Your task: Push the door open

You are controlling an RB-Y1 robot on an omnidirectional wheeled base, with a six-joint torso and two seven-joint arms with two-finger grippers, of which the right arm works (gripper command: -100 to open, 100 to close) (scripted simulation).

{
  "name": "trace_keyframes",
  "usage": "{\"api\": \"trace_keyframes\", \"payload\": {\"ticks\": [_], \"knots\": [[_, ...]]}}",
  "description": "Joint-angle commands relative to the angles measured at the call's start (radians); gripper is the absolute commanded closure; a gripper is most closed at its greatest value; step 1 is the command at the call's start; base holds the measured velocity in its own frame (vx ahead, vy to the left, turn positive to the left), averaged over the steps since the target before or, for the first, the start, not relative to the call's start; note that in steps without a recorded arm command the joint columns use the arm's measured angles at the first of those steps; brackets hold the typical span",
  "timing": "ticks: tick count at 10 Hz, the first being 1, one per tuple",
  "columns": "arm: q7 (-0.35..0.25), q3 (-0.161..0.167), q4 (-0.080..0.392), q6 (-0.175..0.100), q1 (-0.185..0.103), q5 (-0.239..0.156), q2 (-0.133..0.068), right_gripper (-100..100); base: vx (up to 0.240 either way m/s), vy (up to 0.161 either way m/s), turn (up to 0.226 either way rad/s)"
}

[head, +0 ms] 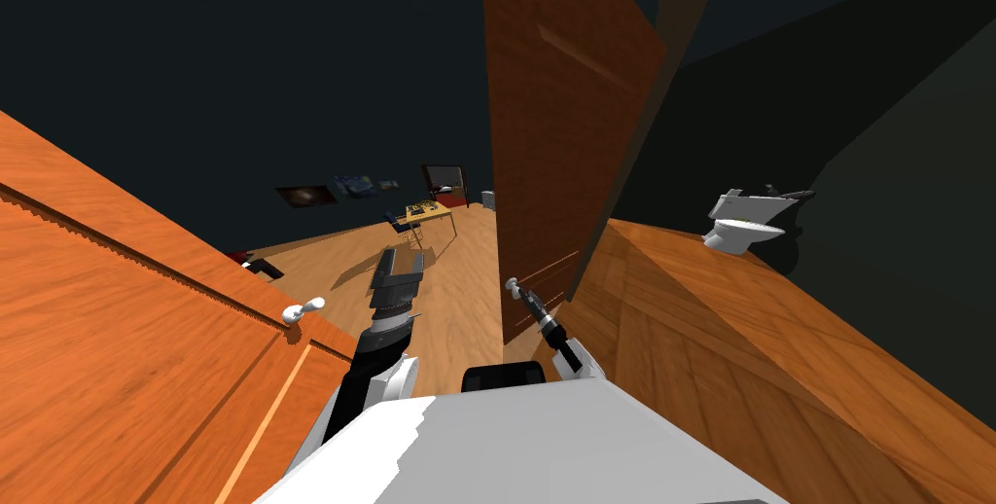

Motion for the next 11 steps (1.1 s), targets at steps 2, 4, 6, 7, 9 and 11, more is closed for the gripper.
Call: {"api": "trace_keyframes", "payload": {"ticks": [2,4,6,7,9,11], "knots": [[0.073,0.014,-0.003,0.001,0.003,-0.009,-0.008,-100,-0.036,-0.003,-0.015],[0.119,0.024,-0.004,0.002,0.004,-0.016,-0.012,-100,-0.036,-0.003,-0.018],[0.160,0.033,-0.006,0.002,0.005,-0.022,-0.017,-100,-0.049,0.000,-0.026],[0.196,0.043,-0.007,0.003,0.006,-0.028,-0.022,-100,-0.043,0.000,-0.023],[0.241,0.052,-0.008,0.003,0.008,-0.035,-0.027,-100,-0.036,-0.003,-0.018],[0.283,0.062,-0.010,0.004,0.009,-0.041,-0.032,-100,-0.051,0.000,-0.027]]}}
